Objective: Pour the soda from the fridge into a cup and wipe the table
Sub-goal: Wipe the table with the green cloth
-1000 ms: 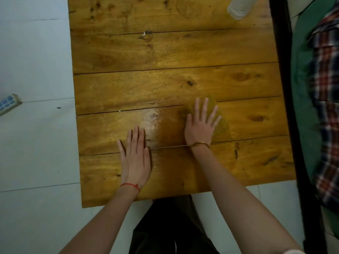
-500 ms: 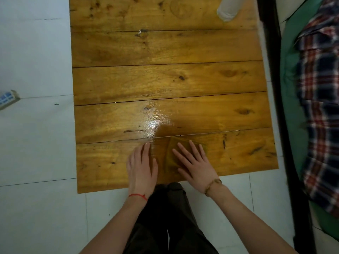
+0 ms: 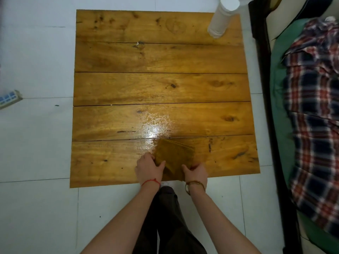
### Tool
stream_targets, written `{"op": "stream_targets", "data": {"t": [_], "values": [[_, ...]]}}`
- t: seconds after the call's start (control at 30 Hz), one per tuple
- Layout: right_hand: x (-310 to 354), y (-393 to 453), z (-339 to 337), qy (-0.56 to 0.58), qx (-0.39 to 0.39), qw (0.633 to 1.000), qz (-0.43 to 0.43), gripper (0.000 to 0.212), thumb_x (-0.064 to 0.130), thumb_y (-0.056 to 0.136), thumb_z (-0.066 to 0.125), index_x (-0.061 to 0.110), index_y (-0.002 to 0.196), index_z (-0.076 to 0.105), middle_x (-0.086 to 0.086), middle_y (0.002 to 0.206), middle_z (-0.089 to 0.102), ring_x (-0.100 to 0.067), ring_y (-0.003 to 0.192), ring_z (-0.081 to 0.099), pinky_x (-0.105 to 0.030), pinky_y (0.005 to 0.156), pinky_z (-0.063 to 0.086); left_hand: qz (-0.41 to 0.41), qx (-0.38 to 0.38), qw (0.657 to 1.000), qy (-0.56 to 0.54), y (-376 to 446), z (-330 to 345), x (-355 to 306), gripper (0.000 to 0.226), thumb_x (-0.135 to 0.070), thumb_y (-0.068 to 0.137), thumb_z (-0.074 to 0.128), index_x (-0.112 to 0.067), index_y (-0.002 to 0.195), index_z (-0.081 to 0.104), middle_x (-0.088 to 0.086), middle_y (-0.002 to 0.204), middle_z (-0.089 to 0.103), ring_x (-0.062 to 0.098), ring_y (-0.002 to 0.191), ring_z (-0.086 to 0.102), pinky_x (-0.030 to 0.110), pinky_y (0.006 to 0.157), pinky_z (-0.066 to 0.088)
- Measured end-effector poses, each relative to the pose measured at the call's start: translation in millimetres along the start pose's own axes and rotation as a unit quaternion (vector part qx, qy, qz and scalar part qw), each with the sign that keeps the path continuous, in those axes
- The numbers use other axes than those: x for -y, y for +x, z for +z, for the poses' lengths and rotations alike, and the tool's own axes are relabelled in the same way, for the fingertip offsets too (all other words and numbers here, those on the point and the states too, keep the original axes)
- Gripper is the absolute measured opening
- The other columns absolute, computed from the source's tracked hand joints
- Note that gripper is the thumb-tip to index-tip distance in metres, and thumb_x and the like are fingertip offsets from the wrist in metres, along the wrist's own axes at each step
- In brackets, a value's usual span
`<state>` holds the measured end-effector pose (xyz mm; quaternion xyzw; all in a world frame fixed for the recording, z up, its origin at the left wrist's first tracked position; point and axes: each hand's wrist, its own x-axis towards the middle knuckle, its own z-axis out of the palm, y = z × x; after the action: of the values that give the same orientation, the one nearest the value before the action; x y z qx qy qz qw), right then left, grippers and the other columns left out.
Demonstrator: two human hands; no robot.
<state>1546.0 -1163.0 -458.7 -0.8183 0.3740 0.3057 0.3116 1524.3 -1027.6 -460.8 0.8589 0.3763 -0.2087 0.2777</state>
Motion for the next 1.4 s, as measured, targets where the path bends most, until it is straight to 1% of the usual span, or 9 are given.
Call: {"op": "stream_targets", "data": {"t": [0.17,0.33,0.47,0.7,0.8,0.87,0.97,1.17,1.4], "values": [[5.5,7.0,0.4,0.001,0.045,0.998,0.043,0.020,0.028,0.082,0.072,0.010,0.080,0.064,-0.010,0.084,0.064,-0.024,0.077,0.059,-0.035,0.073,0.053,-0.031,0.036,0.999,-0.021,6.0,-2.9,-5.5,0.031,-0.034,0.079,0.078,-0.020,0.093,0.055,-0.003,0.089,0.060,0.020,0.092,0.062,0.037,0.089,0.049],[19.3,5.6,-11.4,0.078,0.093,0.993,0.009,0.024,0.022,0.086,0.066,0.010,0.106,0.061,-0.008,0.098,0.062,-0.024,0.090,0.058,-0.033,0.075,0.049,-0.041,0.105,0.982,-0.149,13.9,-20.3,-7.1,0.037,-0.021,0.077,0.080,-0.012,0.108,0.061,-0.003,0.084,0.058,0.017,0.087,0.060,0.024,0.076,0.049],[48.5,0.9,-24.6,0.181,0.131,0.973,0.060,0.017,0.018,0.088,0.064,0.015,0.104,0.061,-0.004,0.094,0.058,-0.017,0.079,0.052,-0.029,0.063,0.043,-0.053,0.181,0.953,-0.235,27.3,-45.3,-4.4,0.052,-0.022,0.081,0.078,-0.011,0.129,0.061,0.000,0.107,0.062,0.019,0.105,0.060,0.033,0.096,0.051],[139.2,-3.2,-14.4,0.244,0.212,0.945,0.041,0.027,0.015,0.089,0.063,0.009,0.116,0.058,-0.003,0.100,0.059,-0.016,0.084,0.054,-0.034,0.063,0.047,-0.078,0.204,0.879,-0.423,81.3,-107.1,-1.6,0.056,-0.024,0.075,0.081,-0.019,0.126,0.059,0.014,0.127,0.062,0.028,0.115,0.061,0.045,0.099,0.051],[192.8,-8.2,6.4,0.303,0.226,0.926,0.021,0.015,0.004,0.086,0.063,0.013,0.098,0.063,-0.011,0.097,0.066,-0.027,0.087,0.063,-0.049,0.083,0.053,-0.058,0.169,0.869,-0.462,115.1,-143.9,-11.3,0.039,-0.006,0.087,0.069,-0.019,0.122,0.056,0.009,0.119,0.064,0.020,0.102,0.063,0.027,0.079,0.057],[233.6,-8.3,22.2,0.318,0.236,0.918,-0.013,0.019,-0.002,0.086,0.060,0.017,0.085,0.059,-0.009,0.088,0.066,-0.027,0.081,0.063,-0.047,0.081,0.054,-0.041,0.162,0.862,-0.478,142.5,-171.5,-17.3,0.040,-0.003,0.090,0.063,-0.019,0.126,0.053,0.002,0.111,0.063,0.014,0.096,0.060,0.018,0.068,0.053],[301.6,-7.1,47.4,0.325,0.233,0.915,-0.056,0.026,-0.002,0.086,0.059,0.023,0.090,0.058,-0.008,0.093,0.065,-0.023,0.082,0.062,-0.039,0.075,0.052,-0.025,0.169,0.851,-0.496,196.8,-213.2,-20.2,0.052,-0.003,0.090,0.062,-0.020,0.137,0.047,0.002,0.128,0.057,0.020,0.115,0.056,0.025,0.078,0.049],[432.6,7.8,102.0,0.312,0.240,0.910,-0.130,0.042,-0.003,0.086,0.055,0.022,0.120,0.054,-0.016,0.124,0.062,-0.033,0.105,0.062,-0.048,0.090,0.052,0.020,0.126,0.871,-0.475,312.3,-285.2,-32.2,0.066,0.004,0.089,0.062,-0.020,0.146,0.039,-0.002,0.140,0.043,0.019,0.131,0.042,0.038,0.103,0.043],[525.3,39.1,147.0,0.256,0.222,0.918,-0.207,0.047,-0.007,0.091,0.047,0.014,0.133,0.050,-0.014,0.128,0.061,-0.021,0.091,0.063,-0.039,0.084,0.054,0.067,0.104,0.898,-0.421,416.7,-315.7,-47.2,0.070,0.008,0.088,0.058,-0.021,0.148,0.036,0.007,0.150,0.042,0.028,0.135,0.043,0.049,0.110,0.041]]}}
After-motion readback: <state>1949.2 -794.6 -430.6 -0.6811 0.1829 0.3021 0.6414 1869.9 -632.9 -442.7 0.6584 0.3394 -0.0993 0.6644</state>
